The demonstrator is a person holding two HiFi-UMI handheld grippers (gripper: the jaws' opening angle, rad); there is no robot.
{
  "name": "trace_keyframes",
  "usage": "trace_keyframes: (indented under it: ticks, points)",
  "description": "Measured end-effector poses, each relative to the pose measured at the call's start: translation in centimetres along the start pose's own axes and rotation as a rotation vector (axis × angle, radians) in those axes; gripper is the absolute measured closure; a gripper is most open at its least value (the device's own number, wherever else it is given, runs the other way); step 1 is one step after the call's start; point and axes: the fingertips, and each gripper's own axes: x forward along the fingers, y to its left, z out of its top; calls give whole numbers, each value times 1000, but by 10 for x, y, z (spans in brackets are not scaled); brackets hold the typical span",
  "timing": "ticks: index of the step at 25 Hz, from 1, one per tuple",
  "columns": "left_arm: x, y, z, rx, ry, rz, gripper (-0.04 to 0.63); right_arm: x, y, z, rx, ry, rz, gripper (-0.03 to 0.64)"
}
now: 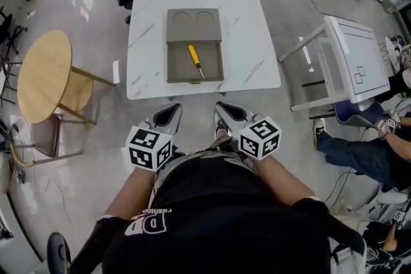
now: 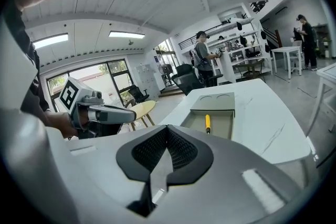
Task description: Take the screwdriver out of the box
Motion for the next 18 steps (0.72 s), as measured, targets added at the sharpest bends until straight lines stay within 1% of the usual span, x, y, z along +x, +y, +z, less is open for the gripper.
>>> trace_keyframes:
  ticks: [8,18]
  points:
    - [50,9,39,-33,3,51,537,19,-55,41,-21,20,57,615]
    - [105,18,81,-54,8,144,537,44,-116,77,-38,48,150,615]
